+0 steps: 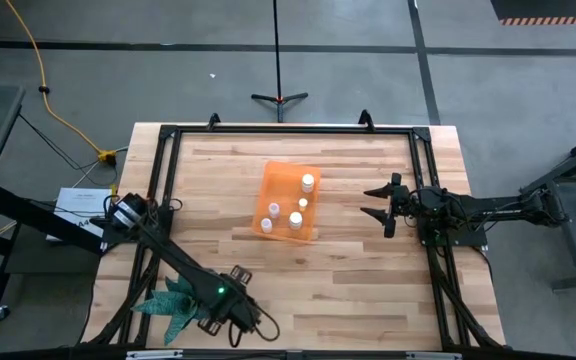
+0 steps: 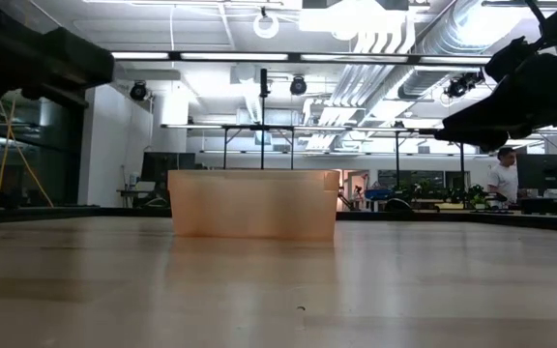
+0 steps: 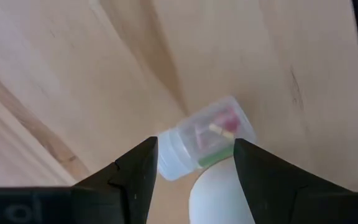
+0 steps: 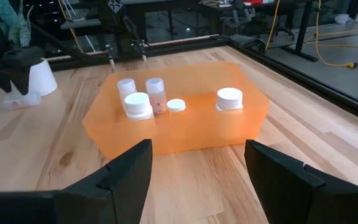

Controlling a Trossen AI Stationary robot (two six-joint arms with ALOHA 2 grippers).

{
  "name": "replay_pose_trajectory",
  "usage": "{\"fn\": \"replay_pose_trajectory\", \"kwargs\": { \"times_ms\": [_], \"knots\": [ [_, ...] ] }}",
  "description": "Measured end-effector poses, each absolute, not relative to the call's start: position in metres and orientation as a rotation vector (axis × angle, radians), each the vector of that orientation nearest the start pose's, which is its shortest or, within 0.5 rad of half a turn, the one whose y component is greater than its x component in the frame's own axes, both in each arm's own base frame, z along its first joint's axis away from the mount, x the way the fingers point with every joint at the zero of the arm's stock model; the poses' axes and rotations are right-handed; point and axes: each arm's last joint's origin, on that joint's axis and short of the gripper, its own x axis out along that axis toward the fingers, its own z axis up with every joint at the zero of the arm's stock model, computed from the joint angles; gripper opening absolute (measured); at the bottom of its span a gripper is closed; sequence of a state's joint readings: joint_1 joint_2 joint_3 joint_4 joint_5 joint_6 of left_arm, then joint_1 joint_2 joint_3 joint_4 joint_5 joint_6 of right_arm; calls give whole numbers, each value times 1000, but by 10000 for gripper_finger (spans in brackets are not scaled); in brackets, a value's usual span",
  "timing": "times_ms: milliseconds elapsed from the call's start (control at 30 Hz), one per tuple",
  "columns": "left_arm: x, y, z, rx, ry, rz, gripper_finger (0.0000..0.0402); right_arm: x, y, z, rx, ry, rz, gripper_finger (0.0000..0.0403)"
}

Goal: Pick and place pill bottles into a basket
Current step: Put the transparent pill bottle into the orange bin

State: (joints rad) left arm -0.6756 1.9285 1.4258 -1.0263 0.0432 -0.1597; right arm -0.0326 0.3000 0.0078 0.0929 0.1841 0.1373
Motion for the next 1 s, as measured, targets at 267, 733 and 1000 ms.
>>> {"fn": "replay_pose_trajectory", "kwargs": {
  "times_ms": [267, 733, 1000],
  "knots": [
    [271, -237, 189, 572, 1457, -637, 243, 114, -9, 149, 164, 179, -233, 247],
    [271, -238, 187, 624, 1443, -620, 243, 114, -9, 149, 162, 179, -233, 247],
    [270, -246, 165, 609, 1515, -663, 243, 114, -9, 149, 159, 188, -233, 247]
  ]
}}
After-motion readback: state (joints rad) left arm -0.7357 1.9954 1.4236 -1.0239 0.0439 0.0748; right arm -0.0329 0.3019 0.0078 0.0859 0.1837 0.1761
